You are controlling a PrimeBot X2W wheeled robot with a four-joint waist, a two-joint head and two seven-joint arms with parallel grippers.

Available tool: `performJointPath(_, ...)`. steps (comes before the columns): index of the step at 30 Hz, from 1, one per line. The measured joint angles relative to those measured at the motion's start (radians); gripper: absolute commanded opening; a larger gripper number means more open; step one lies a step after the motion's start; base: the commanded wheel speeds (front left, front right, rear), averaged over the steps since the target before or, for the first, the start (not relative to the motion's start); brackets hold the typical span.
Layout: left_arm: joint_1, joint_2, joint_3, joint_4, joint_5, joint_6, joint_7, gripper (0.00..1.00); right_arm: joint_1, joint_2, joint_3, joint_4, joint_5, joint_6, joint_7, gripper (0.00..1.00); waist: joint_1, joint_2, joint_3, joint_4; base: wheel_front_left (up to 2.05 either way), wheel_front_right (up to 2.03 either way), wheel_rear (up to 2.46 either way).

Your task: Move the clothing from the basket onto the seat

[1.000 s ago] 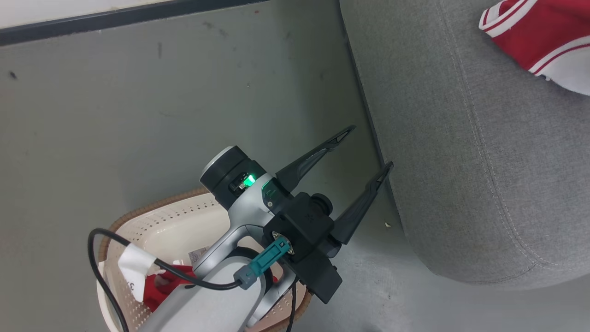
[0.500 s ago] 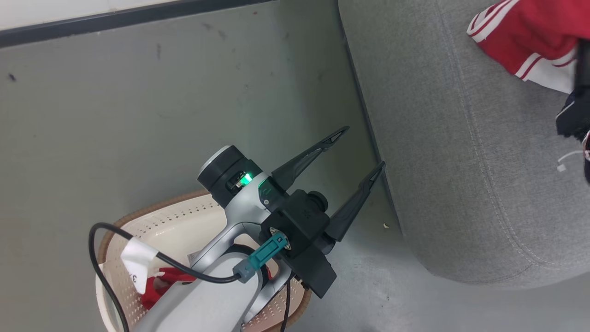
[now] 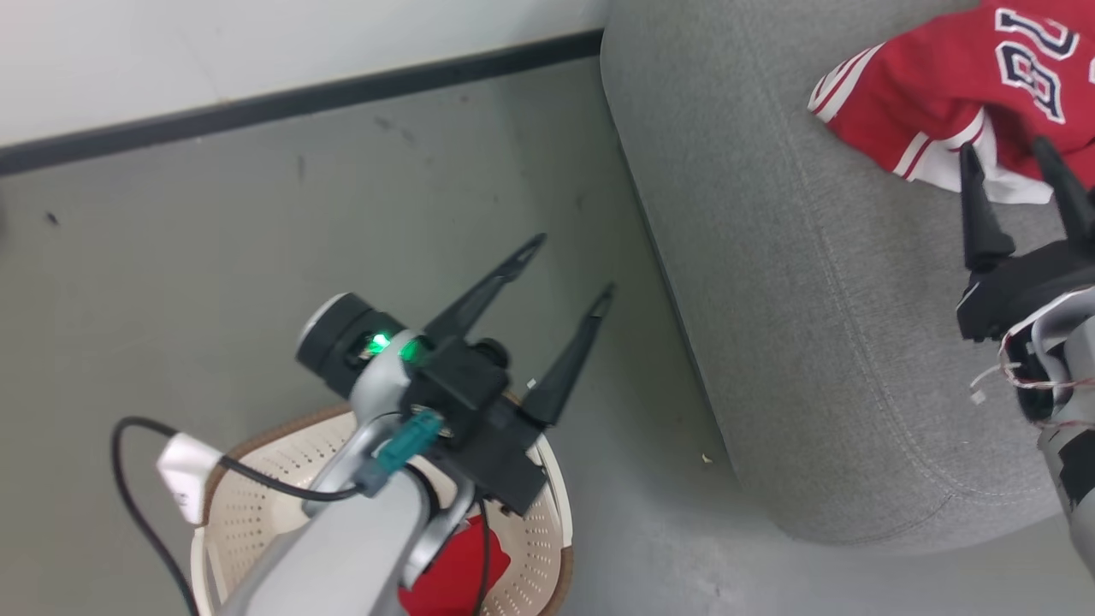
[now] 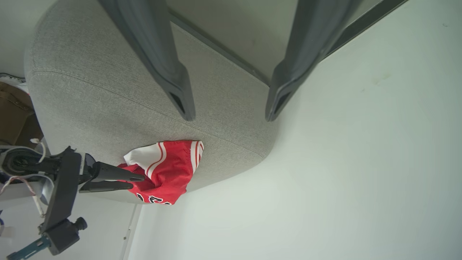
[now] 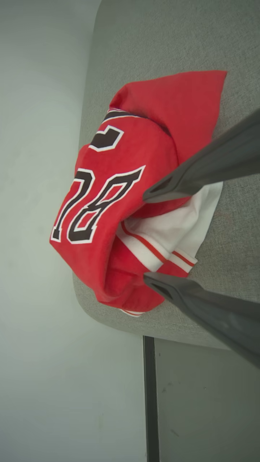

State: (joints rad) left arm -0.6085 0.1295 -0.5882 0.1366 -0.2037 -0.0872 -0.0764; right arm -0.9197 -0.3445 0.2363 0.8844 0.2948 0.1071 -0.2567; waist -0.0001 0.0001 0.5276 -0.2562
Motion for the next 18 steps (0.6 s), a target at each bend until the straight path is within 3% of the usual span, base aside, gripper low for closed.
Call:
performJointPath(10, 0.102, 0.04, 0.116, 0.091, -0.062, 0.063, -0.087, 1.0, 0.123, 0.031, 0.019, -0.105, -0.044, -0.004, 0.0, 1.0, 0.0, -0.0001, -0.121, 0.012, 0.0, 0.0, 0.0)
performJointPath(18, 0.223, 0.061, 0.195, 0.135, -0.123, 0.106, -0.133, 1.0, 0.244, 0.056, 0.02, -0.211, -0.058, -0.039, 0.0, 1.0, -0.0002, -0.0003, -0.231, 0.037, 0.0, 0.0, 0.0)
